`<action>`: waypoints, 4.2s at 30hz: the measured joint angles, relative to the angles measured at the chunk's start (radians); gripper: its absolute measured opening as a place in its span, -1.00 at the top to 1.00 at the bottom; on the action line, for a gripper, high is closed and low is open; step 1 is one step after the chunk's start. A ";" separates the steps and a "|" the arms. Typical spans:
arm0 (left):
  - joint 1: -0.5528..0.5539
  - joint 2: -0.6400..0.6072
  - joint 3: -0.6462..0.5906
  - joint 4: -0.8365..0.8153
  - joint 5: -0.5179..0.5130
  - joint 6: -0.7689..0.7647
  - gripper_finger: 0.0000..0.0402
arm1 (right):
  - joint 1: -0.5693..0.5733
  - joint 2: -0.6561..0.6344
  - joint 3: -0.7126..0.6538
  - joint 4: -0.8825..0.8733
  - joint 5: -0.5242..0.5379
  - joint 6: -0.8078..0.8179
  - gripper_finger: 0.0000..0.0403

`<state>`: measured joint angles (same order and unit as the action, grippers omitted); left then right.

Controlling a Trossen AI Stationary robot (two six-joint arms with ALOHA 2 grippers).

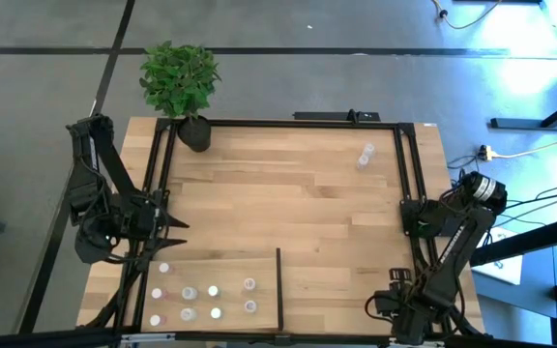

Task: Pick and place medicine bottles onto shelf by color
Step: Put the green pill bottle on the shelf aligned with the other green pill bottles

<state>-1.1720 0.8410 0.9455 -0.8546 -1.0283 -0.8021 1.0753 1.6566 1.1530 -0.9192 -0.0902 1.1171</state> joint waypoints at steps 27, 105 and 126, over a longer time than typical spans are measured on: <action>0.000 0.000 0.000 0.003 0.002 -0.002 0.19 | 0.048 0.036 0.002 0.007 0.081 0.002 -0.04; 0.000 0.053 0.000 0.017 0.087 0.077 0.19 | -0.526 0.131 0.489 -0.485 0.179 -0.314 0.42; 0.000 0.100 0.000 0.018 0.107 0.072 0.19 | -0.836 0.212 0.911 -0.255 0.325 -0.783 0.43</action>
<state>-1.1717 0.9413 0.9455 -0.8370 -0.9215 -0.7300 0.2389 1.8688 2.0642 -1.1739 0.2351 0.3337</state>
